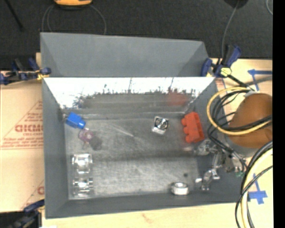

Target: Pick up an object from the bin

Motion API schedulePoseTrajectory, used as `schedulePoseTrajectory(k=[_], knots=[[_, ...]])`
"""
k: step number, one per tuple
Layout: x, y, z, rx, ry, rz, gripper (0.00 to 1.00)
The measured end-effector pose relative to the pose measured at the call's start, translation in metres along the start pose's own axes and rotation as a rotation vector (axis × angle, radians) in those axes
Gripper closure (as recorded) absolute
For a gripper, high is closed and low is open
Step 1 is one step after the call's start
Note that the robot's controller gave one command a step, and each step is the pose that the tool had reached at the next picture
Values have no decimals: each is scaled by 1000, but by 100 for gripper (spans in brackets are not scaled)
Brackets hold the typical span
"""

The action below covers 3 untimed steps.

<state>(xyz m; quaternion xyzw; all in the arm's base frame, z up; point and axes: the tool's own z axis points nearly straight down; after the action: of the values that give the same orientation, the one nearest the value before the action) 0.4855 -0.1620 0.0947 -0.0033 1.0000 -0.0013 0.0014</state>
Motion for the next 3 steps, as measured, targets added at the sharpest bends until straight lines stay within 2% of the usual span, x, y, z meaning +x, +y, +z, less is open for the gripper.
schedulePoseTrajectory(k=[1, 2, 3], knots=[[0, 0, 0, 0, 0, -2, 100], [0, 0, 0, 0, 0, -4, 0], [3, -1, 19, 1, -15, -213, 0]])
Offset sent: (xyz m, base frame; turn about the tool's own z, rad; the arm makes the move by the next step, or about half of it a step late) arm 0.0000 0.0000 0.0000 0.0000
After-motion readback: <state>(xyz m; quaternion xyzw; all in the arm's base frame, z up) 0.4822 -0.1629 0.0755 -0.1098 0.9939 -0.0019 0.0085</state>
